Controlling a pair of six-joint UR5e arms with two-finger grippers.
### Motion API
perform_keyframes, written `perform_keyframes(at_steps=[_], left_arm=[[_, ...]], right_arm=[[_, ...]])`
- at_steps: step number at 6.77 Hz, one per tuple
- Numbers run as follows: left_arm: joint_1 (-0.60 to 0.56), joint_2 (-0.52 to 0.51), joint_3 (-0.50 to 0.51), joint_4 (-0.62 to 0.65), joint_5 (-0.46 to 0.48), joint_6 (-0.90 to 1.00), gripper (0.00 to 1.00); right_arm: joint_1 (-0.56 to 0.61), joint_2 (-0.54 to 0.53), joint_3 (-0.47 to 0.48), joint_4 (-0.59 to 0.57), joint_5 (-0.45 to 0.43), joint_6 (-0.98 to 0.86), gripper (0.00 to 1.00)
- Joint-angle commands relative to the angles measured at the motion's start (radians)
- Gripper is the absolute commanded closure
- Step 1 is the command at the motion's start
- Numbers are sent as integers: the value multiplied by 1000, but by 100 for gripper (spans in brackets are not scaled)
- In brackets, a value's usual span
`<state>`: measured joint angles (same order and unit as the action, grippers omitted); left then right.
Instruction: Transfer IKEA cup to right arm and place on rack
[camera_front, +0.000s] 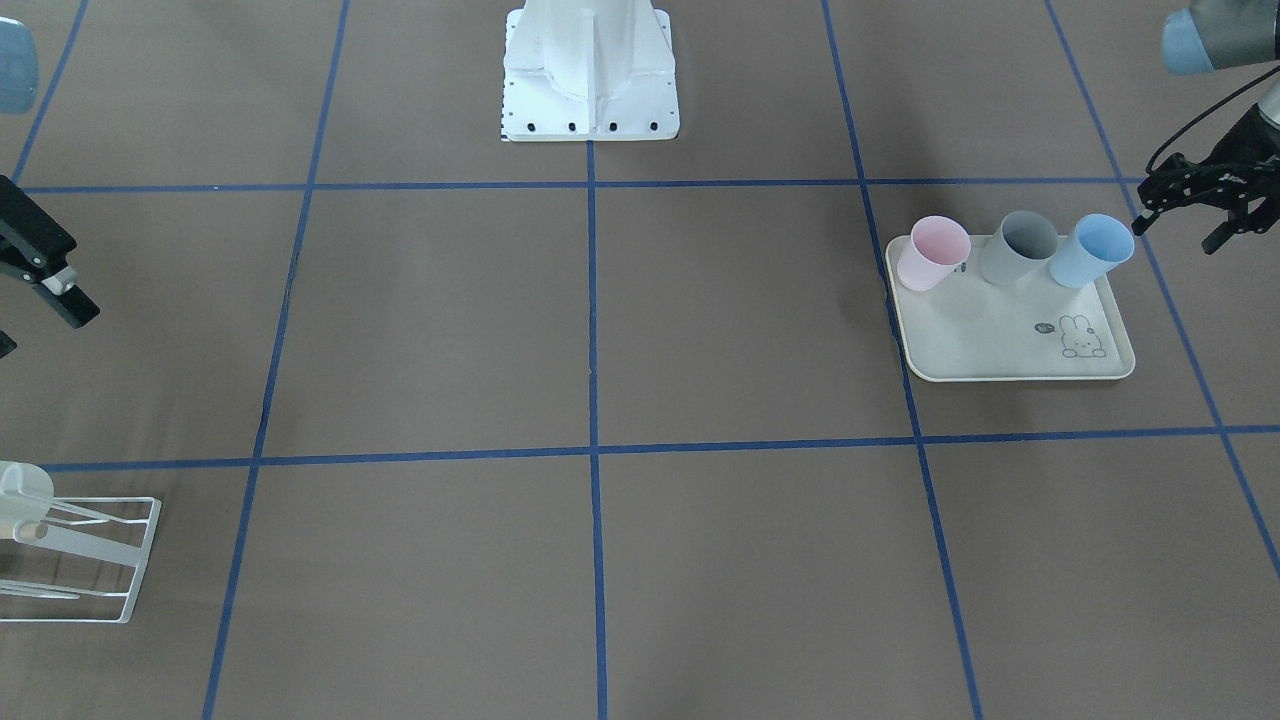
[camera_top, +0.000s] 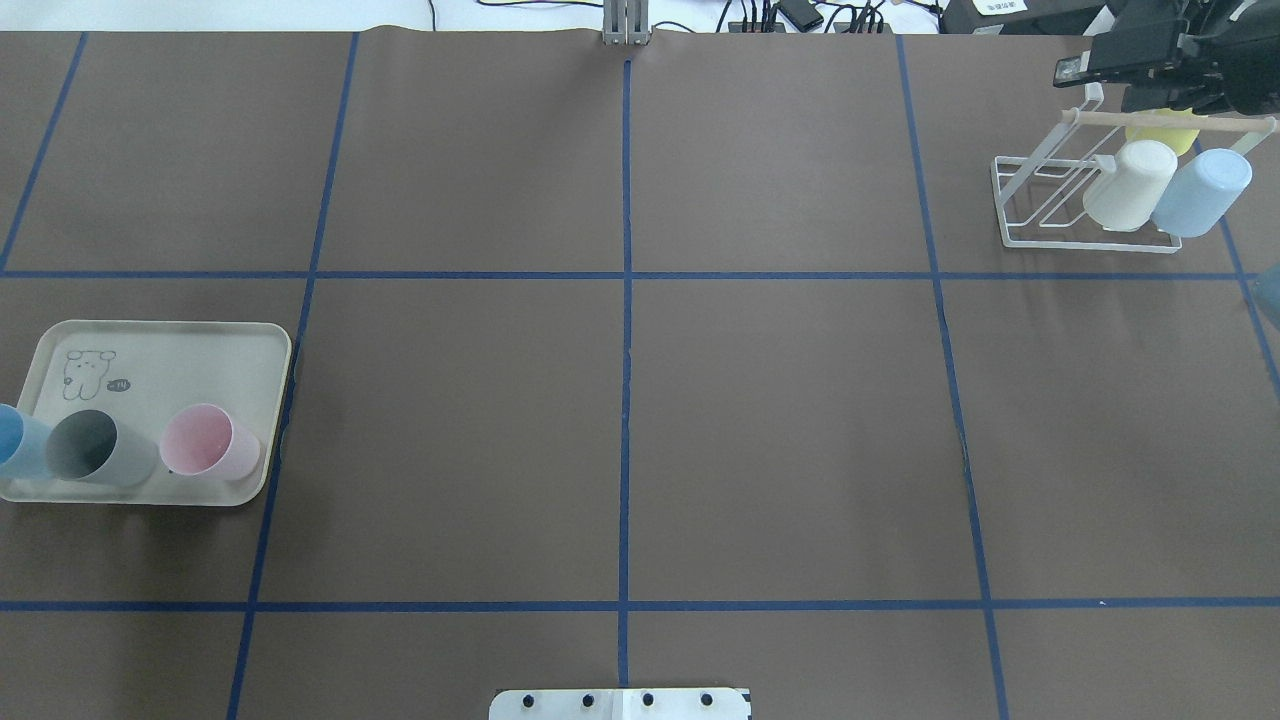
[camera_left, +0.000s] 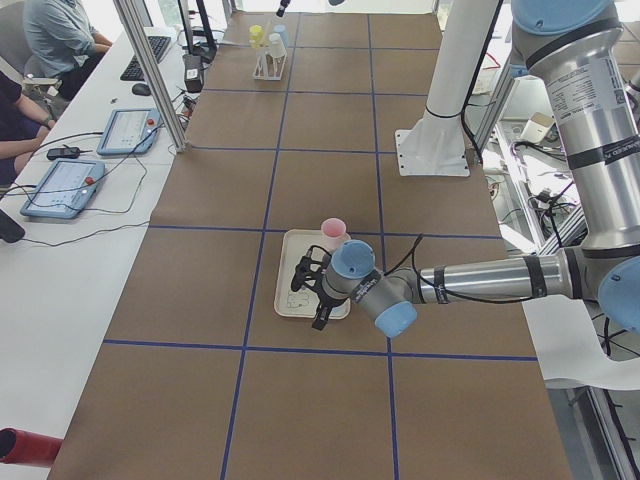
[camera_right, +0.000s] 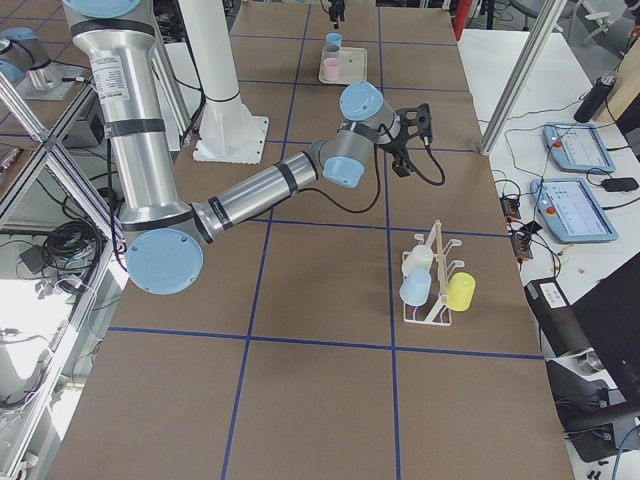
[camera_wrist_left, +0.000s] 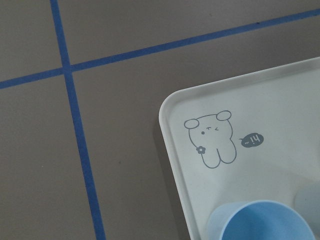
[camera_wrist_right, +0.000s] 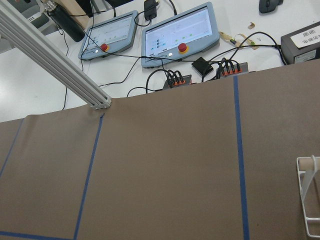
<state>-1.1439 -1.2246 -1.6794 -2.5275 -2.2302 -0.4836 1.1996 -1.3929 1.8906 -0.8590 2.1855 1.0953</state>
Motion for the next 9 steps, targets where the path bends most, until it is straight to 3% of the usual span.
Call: perform_keyframes(at_steps=[1,4,5,6,7,8,9], left_arm=[[33,-1,1,1,-2,-3,1],[65,-22,47,-2,-2,-3,2],[73,-26,50,0,-2,-4,25],[76,-26,50,1,-3,-4,62],[94,-27,50,1,-3,-4,86],[98,-29,50,1,-3,-4,100],[98,-29,47,1,6,-3,100]], right_arm=[[0,0,-2,0,0,0,0],[0,0,-10,0,-1,-3,0],[0,0,-8,0,-1,-3,0],[0,0,-8,0,0,-3,0],[0,2,-8,0,0,-3,0],[0,3,-8,0,0,-3,0],[0,3,-7,0,0,-3,0]])
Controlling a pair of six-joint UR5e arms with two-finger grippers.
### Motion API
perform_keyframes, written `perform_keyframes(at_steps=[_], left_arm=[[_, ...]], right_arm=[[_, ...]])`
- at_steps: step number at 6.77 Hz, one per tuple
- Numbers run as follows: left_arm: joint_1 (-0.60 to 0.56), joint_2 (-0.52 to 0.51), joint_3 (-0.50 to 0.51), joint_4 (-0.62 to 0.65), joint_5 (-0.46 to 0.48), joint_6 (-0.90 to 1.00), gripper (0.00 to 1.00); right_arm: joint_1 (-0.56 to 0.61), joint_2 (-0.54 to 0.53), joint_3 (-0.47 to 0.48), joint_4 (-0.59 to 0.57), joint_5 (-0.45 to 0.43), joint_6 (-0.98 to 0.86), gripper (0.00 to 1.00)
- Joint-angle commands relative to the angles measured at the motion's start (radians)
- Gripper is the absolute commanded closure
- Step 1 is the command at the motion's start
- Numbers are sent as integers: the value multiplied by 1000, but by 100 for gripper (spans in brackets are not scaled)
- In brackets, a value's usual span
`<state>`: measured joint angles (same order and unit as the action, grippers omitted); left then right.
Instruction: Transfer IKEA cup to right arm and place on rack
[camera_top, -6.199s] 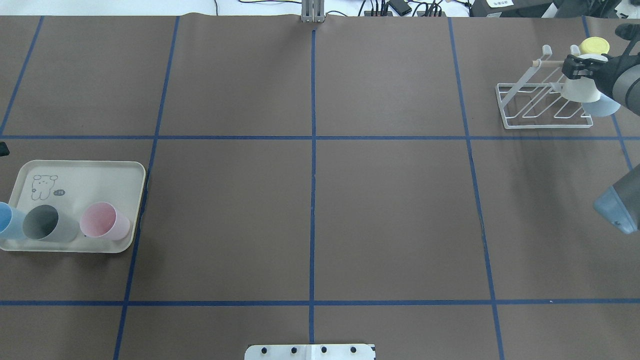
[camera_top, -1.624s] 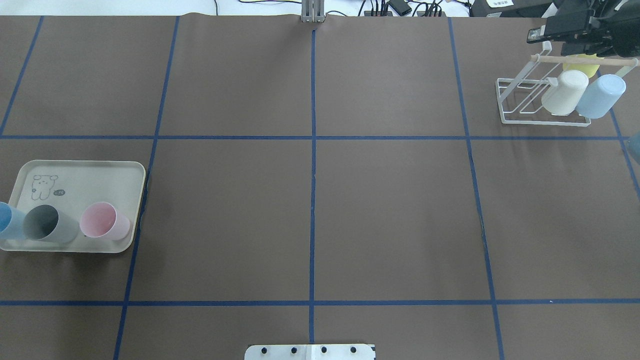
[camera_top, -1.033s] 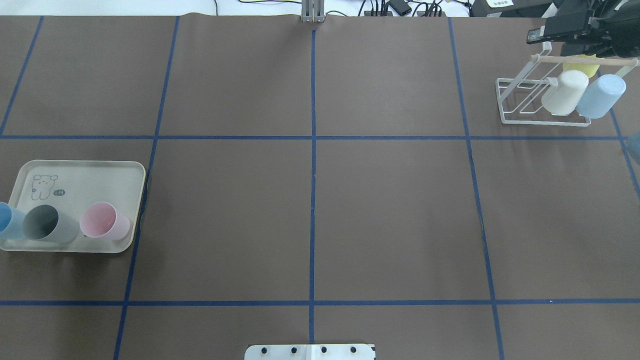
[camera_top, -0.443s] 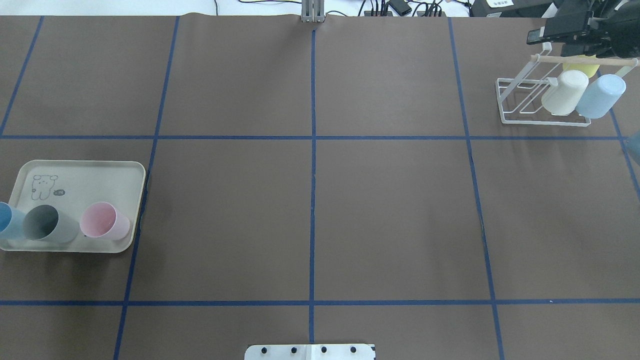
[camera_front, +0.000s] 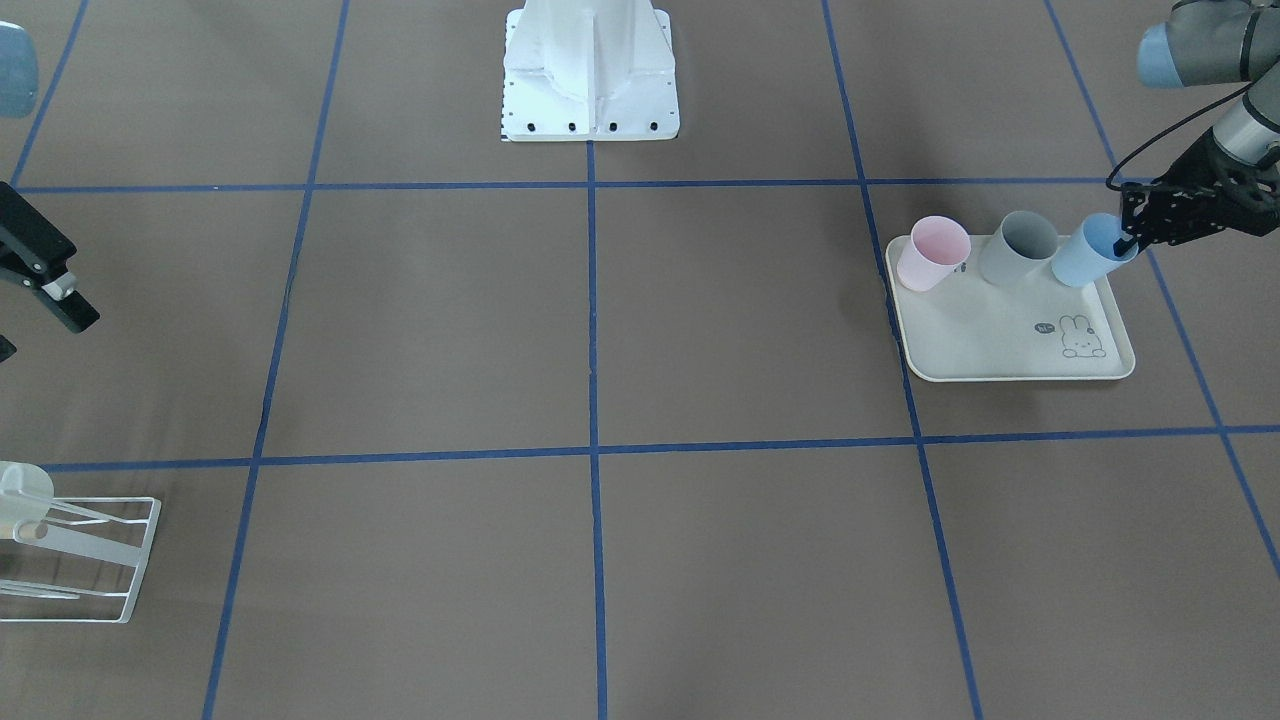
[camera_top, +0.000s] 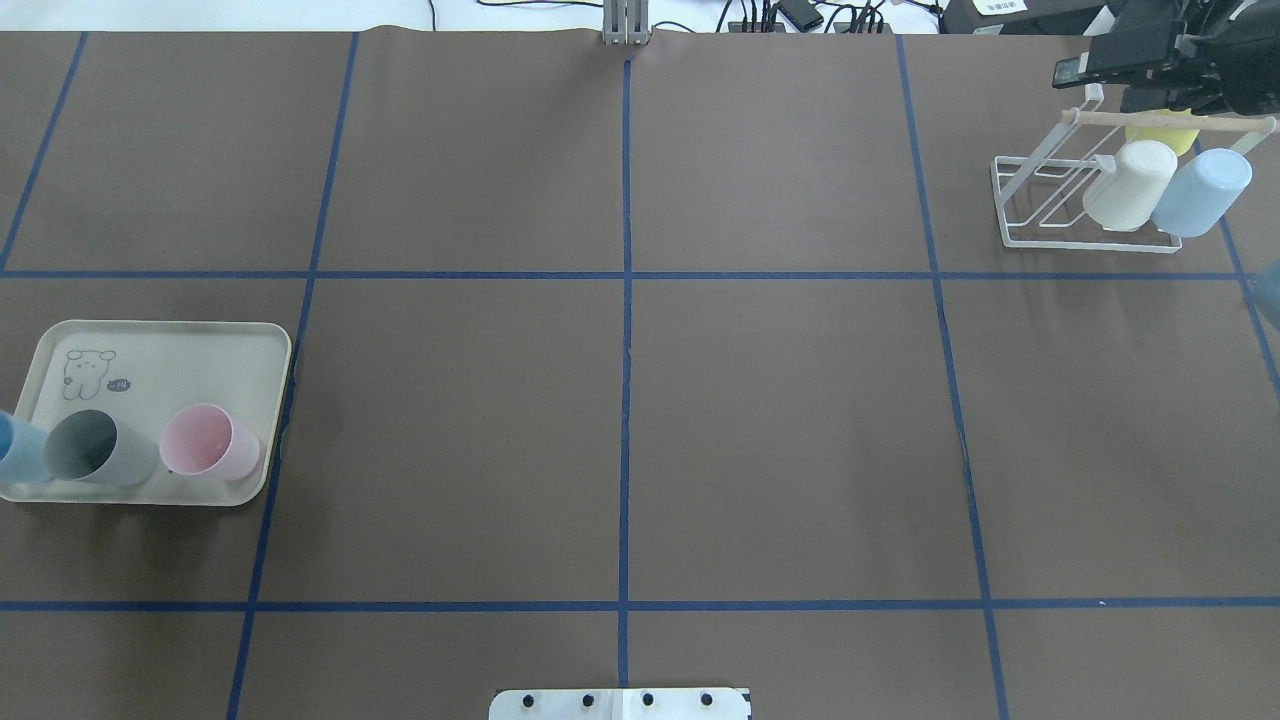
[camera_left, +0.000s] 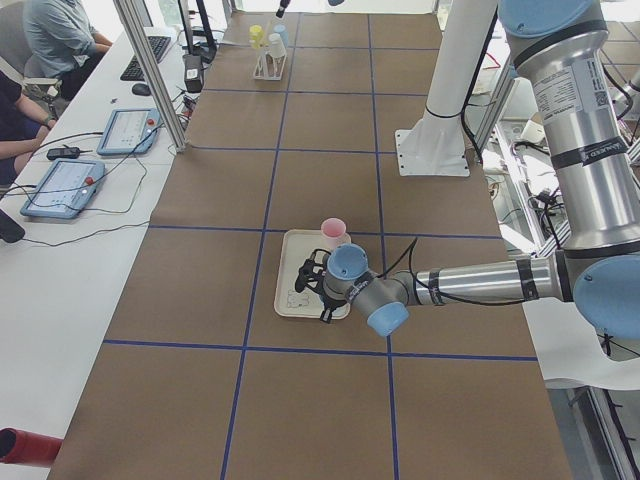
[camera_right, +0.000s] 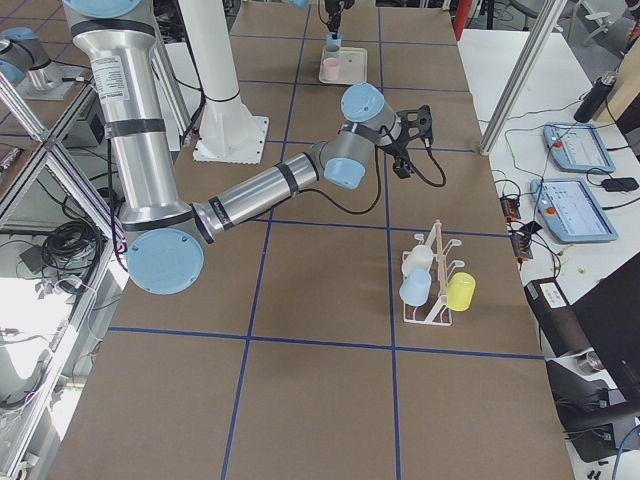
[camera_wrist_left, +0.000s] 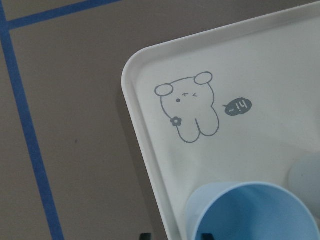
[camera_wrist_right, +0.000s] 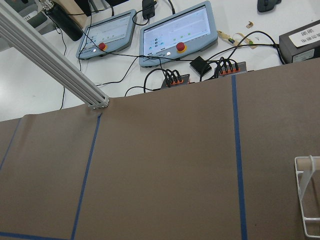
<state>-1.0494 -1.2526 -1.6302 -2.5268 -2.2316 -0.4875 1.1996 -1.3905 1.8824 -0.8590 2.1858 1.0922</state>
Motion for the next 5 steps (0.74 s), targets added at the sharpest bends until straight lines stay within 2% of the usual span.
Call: perform_keyframes(at_steps=[1,2,5], left_arm=[[-3,8,-13,-1,9,1,100],[-14,18,-35,0,7,6,100],[-239,-5,-46,14,3,14,100]], right_arm=[[0,1,1,0,0,1,0],[0,1,3,0,0,2,0],[0,15,1,0,-1,3,0]])
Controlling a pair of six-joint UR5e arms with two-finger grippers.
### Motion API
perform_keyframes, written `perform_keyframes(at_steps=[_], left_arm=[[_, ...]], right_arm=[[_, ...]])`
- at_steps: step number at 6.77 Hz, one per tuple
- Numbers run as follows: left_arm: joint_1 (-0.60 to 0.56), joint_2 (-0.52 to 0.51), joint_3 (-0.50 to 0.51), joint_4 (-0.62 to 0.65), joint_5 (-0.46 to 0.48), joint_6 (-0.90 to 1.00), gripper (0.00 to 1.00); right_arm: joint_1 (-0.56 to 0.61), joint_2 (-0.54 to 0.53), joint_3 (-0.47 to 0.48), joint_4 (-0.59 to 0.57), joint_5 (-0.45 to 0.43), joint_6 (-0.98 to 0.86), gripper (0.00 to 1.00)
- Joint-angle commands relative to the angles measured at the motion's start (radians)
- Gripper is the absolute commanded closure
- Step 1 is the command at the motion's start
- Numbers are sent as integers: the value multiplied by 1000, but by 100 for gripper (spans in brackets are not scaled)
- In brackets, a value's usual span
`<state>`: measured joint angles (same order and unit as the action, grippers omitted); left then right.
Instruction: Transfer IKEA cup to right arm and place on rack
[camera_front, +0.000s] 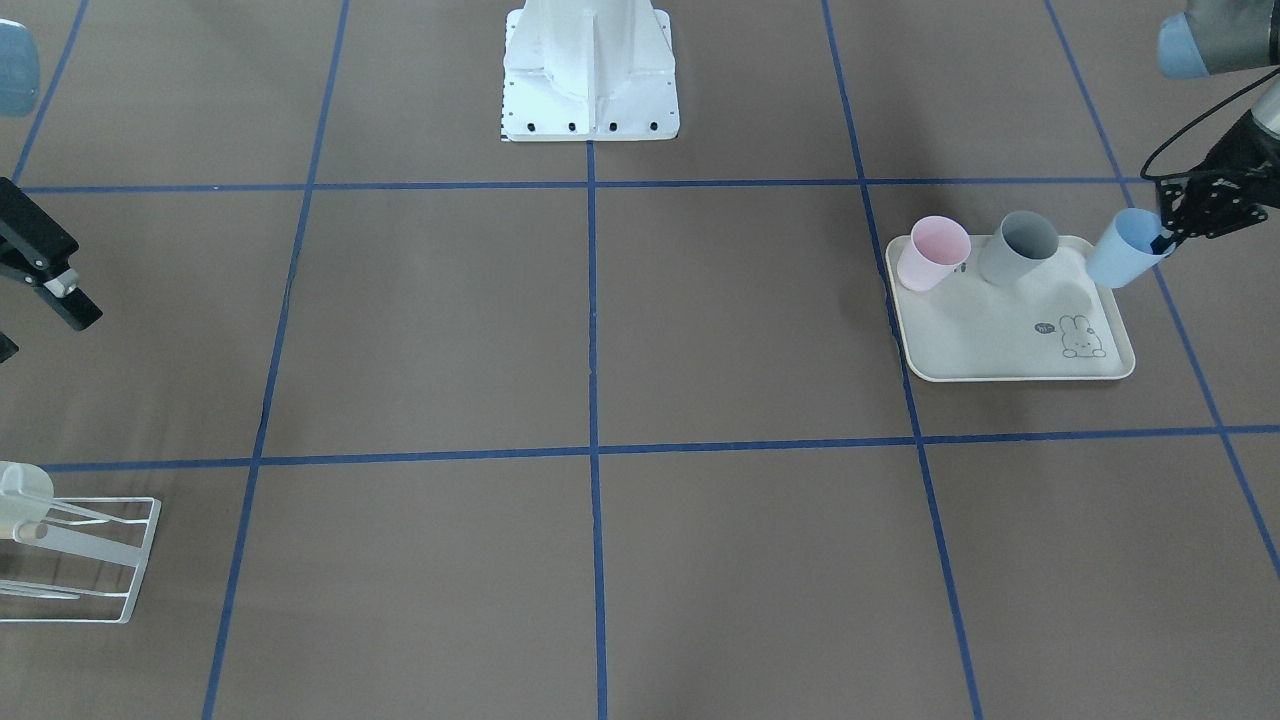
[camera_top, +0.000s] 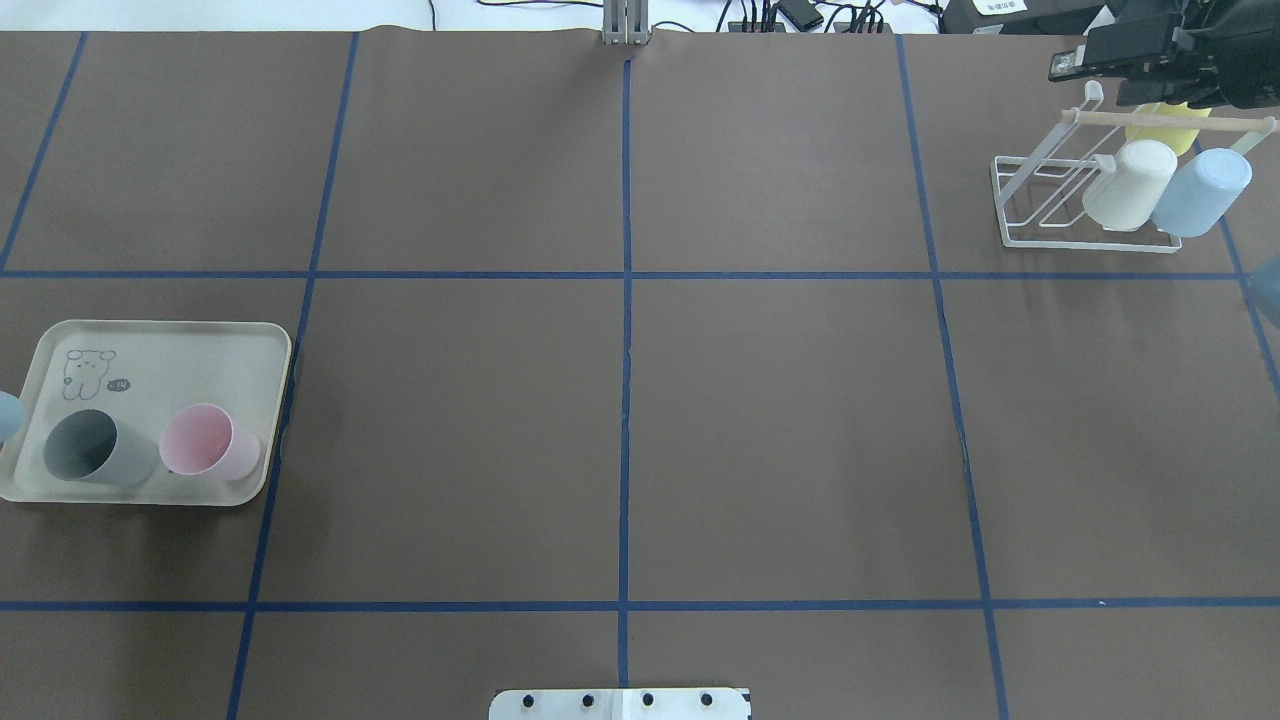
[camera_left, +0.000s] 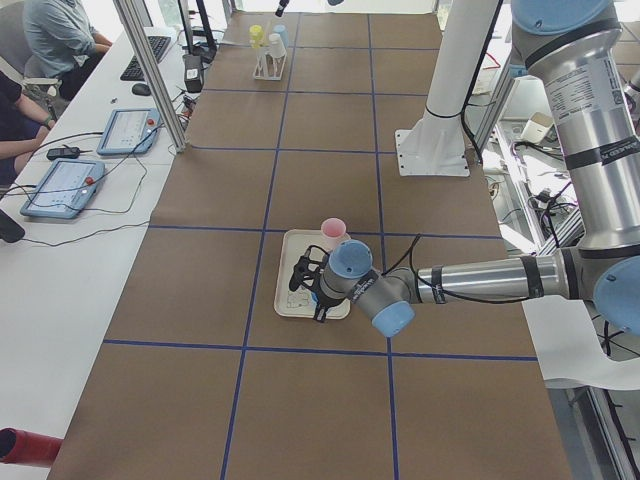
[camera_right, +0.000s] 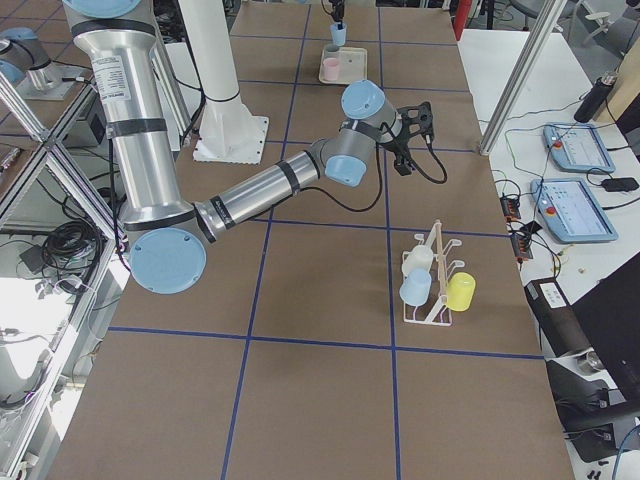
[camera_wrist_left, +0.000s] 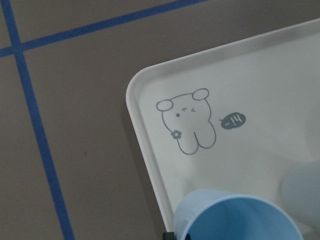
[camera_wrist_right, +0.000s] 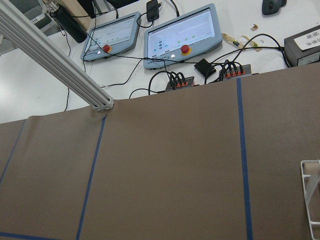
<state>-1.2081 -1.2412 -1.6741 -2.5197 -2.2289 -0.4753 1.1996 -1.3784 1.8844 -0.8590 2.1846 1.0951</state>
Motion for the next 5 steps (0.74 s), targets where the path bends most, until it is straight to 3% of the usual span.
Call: perform_keyframes(at_steps=[1,3,4,5], left_arm=[[-178,-103,-3,53,12,-3,100],[-225,-202,-15,79,159,-52,100],[-220,-234,-41,78,245,-175,100],[-211,-253,-80,75,264,-300,100]], right_arm=[[0,5,-1,0,1,0,0],[0,24,-2,0,1,0,0],[-9,38,-2,0,1,2,0],[-20,57,-4,-2,0,21,0]])
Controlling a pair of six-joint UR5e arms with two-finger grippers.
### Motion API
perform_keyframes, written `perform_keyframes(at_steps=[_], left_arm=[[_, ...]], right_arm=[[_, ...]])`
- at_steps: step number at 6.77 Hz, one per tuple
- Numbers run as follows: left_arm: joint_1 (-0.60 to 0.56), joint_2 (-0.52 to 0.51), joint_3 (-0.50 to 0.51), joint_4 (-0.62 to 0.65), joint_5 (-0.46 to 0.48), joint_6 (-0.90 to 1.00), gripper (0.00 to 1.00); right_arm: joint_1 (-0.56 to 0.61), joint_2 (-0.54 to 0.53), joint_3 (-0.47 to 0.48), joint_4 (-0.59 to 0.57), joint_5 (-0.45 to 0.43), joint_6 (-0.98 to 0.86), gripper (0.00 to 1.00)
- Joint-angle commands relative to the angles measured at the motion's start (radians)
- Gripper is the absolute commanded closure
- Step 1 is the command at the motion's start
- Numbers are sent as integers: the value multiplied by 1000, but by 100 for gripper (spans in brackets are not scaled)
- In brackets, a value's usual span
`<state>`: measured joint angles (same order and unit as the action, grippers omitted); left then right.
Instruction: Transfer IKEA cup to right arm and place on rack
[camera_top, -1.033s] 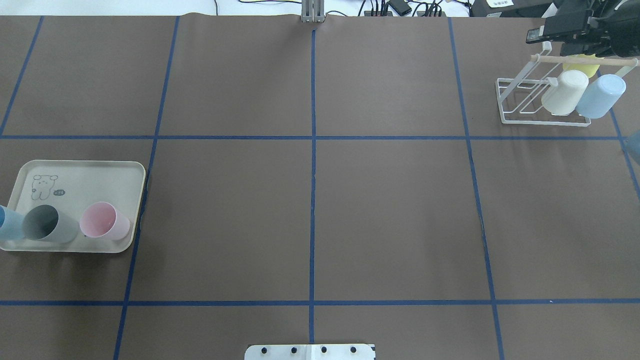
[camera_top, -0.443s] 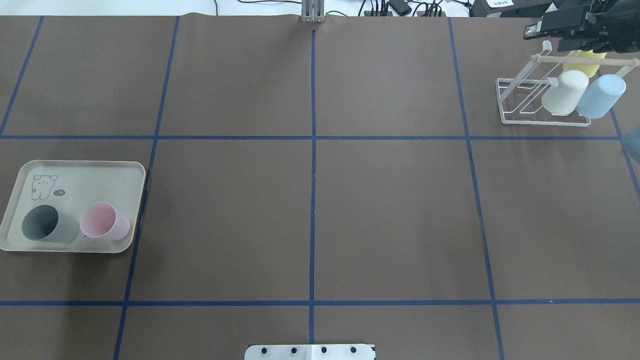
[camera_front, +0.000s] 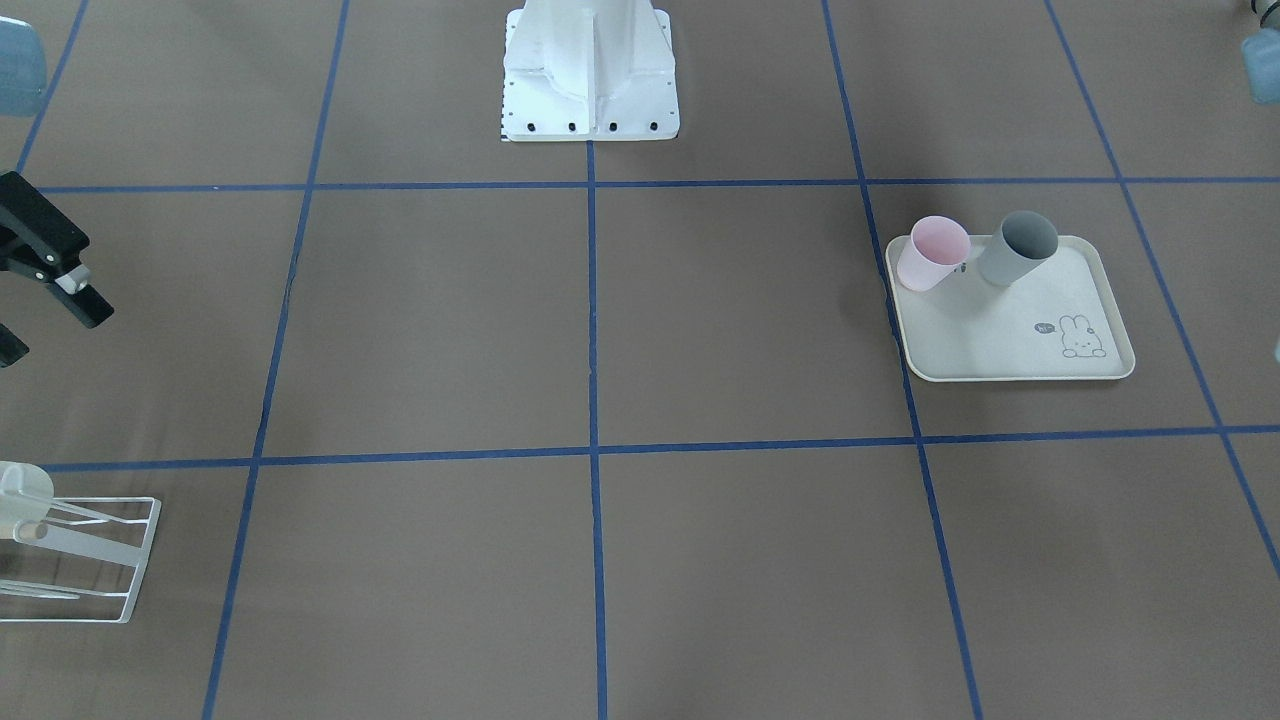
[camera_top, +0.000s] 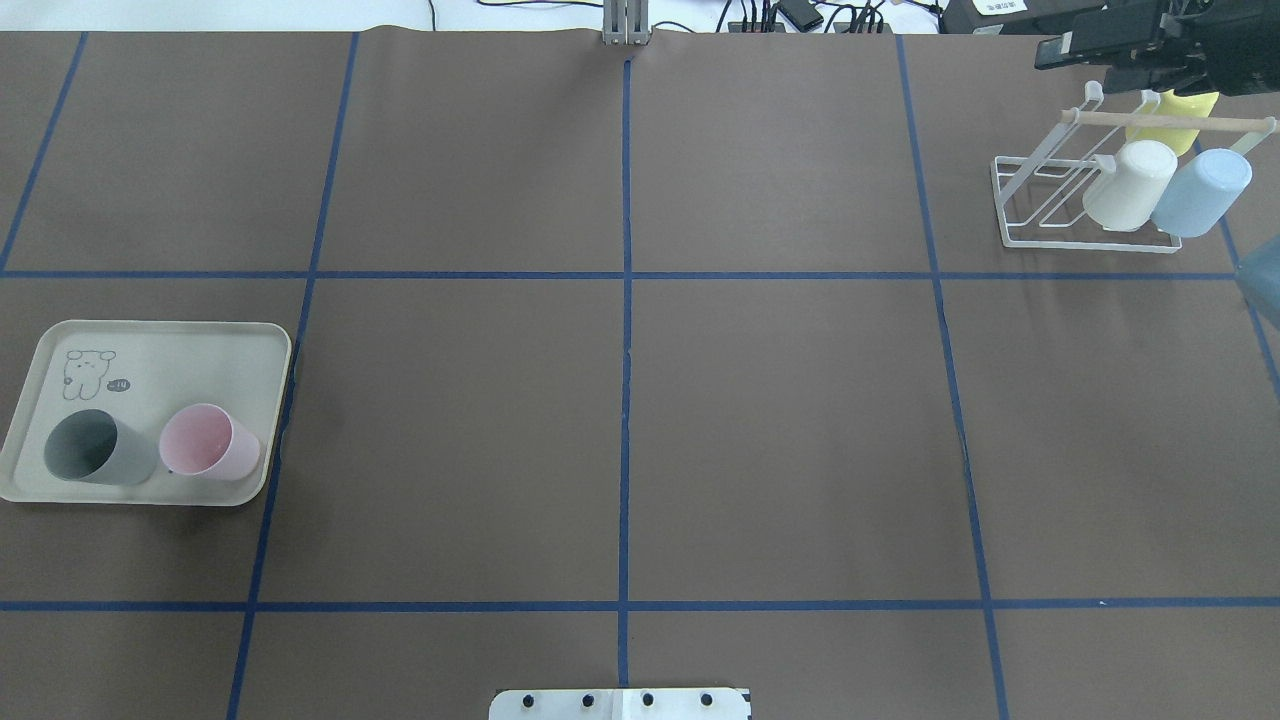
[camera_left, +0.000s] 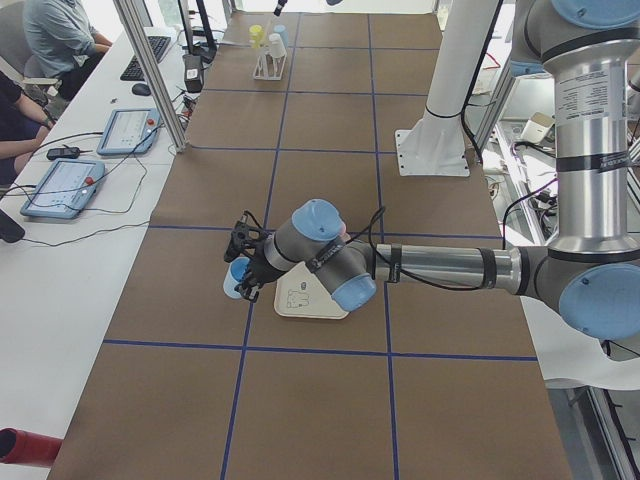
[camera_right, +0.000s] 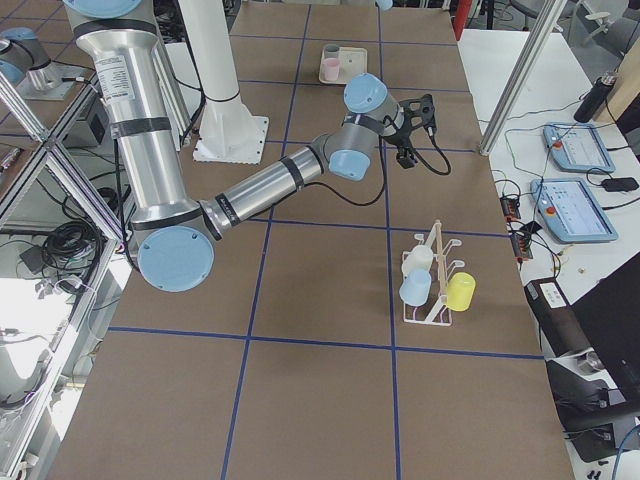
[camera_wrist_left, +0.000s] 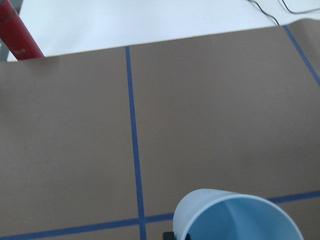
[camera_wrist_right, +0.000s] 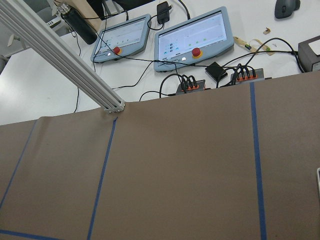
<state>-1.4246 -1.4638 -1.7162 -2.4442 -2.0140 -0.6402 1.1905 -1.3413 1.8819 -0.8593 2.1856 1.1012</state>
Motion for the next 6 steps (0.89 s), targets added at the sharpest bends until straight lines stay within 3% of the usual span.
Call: perform_keyframes(at_steps=[1,4,6], left_arm=[[39,-64,-68,-6,54,-321,100],[174,-188,-185,-33,74,-873,100],[286,-266,-261,-71,121,-1236,100]], right_arm=[[-25,74,-18,-1,-6,66,0],[-54,220,-60,0,-17,234,0],[-101,295,-60,2,-90,357,0]])
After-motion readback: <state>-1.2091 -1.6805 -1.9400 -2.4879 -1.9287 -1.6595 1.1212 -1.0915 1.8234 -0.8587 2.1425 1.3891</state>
